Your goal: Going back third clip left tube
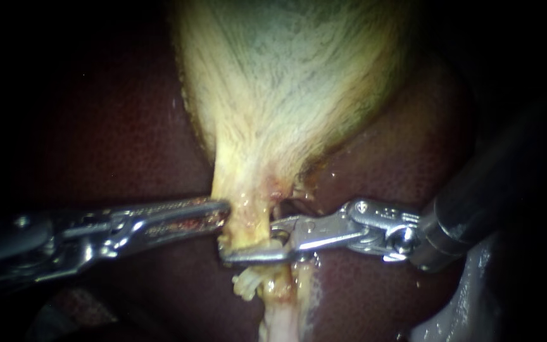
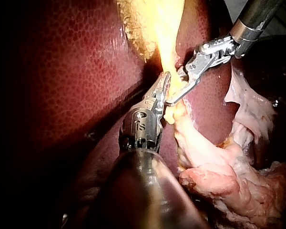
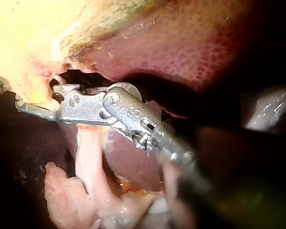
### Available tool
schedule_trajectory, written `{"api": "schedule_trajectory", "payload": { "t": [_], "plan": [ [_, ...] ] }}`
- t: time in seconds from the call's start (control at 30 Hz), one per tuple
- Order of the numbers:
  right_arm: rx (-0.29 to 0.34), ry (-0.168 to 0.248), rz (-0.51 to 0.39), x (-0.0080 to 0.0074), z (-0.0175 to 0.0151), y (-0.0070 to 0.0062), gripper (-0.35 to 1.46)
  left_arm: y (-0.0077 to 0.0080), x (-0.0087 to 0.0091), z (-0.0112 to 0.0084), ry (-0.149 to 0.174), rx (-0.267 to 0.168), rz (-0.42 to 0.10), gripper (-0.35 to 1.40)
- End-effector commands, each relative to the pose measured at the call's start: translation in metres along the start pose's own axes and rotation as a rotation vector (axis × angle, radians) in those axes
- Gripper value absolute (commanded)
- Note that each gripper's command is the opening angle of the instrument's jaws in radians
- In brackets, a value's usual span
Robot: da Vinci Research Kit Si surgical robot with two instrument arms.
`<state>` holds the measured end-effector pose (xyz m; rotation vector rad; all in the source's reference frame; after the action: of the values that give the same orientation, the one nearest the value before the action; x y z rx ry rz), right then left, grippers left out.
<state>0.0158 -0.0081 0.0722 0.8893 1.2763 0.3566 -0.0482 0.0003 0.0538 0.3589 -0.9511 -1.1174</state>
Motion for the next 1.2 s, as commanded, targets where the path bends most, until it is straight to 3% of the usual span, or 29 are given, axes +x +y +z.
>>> {"api": "schedule_trajectory", "payload": {
  "t": [0.03, 0.23, 0.27, 0.37, 0.47, 0.87, 1.07, 1.2],
  "plan": [
    [0.001, 0.0, 0.001, 0.0, 0.0, 0.0, -0.35, 0.0, 0.0, 0.0, 0.0, 0.0, 0.0, -0.35],
    [0.002, -0.001, 0.0, -0.0002, 0.0002, -0.0002, -0.31, 0.0, 0.0, 0.0, 0.0, 0.0, 0.0, -0.35],
    [0.001, -0.001, -0.001, -0.0003, 0.0003, -0.0002, -0.09, 0.0, 0.0, 0.0, 0.0, 0.0, 0.0, -0.35],
    [0.0, -0.003, -0.005, -0.0009, 0.0006, -0.0001, 0.25, 0.0, 0.0, -0.0001, 0.001, 0.003, 0.0, -0.35],
    [-0.002, -0.005, -0.01, -0.0017, 0.001, 0.0003, 0.41, 0.0, 0.0, -0.0001, 0.001, 0.003, 0.0, -0.35],
    [-0.056, 0.008, -0.048, -0.0034, -0.0023, 0.0025, 0.53, 0.0, 0.0001, -0.0003, 0.002, 0.003, 0.0, -0.35],
    [-0.08, 0.017, -0.056, -0.0028, -0.0056, 0.0015, 0.53, 0.0001, 0.0001, -0.0003, 0.002, 0.004, 0.0, -0.35],
    [-0.101, 0.02, -0.101, -0.0011, -0.0082, 0.0005, 0.55, 0.0001, 0.0001, -0.0003, 0.002, 0.004, 0.0, -0.35]
  ]
}}
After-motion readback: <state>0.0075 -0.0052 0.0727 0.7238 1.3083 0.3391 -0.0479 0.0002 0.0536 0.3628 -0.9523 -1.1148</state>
